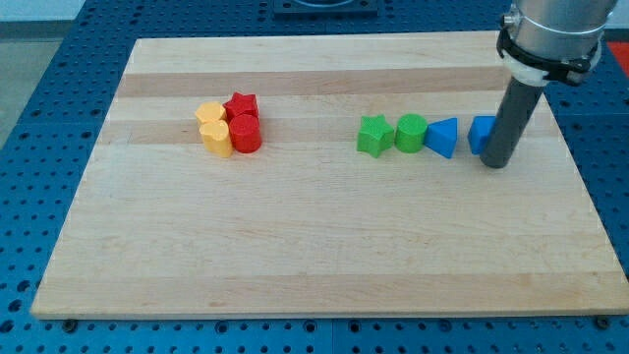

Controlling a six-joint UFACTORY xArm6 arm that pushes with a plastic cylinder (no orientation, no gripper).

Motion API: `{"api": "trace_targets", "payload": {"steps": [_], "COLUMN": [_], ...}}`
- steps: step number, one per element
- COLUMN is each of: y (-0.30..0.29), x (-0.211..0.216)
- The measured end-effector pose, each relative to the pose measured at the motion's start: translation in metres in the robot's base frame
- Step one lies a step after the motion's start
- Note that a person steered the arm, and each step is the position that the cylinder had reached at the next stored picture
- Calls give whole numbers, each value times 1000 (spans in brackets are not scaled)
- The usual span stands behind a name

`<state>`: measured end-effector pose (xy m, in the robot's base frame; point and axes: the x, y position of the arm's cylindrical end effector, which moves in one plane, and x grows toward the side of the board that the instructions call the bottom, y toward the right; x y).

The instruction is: Move the blue cube to the line of blocks

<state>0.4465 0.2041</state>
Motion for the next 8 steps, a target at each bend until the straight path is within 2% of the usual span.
{"api": "trace_targets", "payload": {"steps": [2, 3, 6, 8], "y": [47, 49, 38, 38], "x": [-3, -18, -21, -41]}}
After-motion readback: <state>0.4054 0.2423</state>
